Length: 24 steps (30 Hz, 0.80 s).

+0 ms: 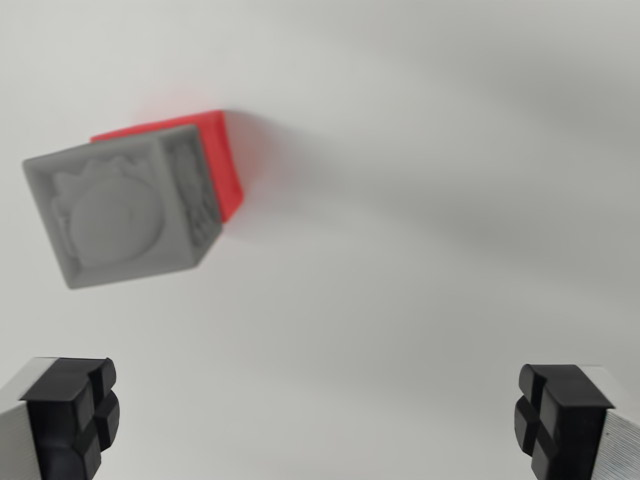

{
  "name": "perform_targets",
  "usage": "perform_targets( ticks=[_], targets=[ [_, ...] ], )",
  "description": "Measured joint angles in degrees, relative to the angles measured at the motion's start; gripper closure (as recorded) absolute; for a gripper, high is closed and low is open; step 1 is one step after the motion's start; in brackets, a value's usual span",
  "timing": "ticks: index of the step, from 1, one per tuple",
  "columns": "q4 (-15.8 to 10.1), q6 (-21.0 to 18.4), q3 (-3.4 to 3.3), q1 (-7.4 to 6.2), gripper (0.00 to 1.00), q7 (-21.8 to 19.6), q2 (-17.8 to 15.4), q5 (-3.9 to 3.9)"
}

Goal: Destack cube

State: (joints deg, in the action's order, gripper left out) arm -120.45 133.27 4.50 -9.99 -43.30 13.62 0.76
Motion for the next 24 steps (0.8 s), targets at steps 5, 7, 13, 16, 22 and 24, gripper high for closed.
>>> perform_targets(
  ticks=[5,7,13,16,22,24],
  targets=[
    [-0.08,1.4,0.65,-1.26,0.0,0.51,1.22,0.49],
    [-0.08,1.98,0.91,-1.76,0.0,0.67,1.79,0.74],
    [0.1,3.47,1.63,-3.21,0.0,1.07,3.4,1.39],
    [0.4,4.32,2.01,-4.11,0.0,1.32,4.45,1.83],
    [0.96,5.7,2.52,-5.55,0.0,1.63,6.32,2.47],
    [0.96,6.38,2.51,-5.72,0.0,1.63,6.86,2.58]
  ],
)
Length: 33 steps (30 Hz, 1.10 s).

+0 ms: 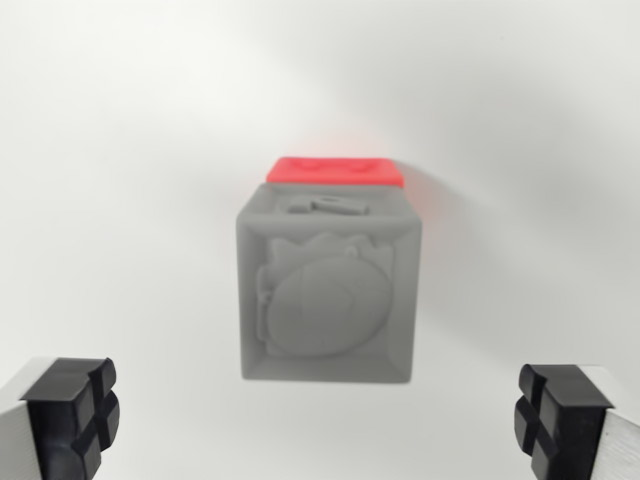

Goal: Destack cube

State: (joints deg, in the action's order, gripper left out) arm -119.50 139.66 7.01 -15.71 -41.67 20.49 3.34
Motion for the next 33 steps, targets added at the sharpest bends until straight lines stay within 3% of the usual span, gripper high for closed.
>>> perform_targets(
  ticks=[12,27,28,33],
  targets=[
    [0.0,5.8,-0.78,-0.31,0.0,-0.28,6.03,1.06],
    [0.43,9.2,-1.6,-1.03,0.0,-0.54,9.82,1.4],
    [0.44,9.24,-1.63,-1.06,1.0,-0.54,9.87,1.4],
    [0.48,9.29,-1.65,-1.09,1.0,-0.54,9.88,1.41]
  ],
)
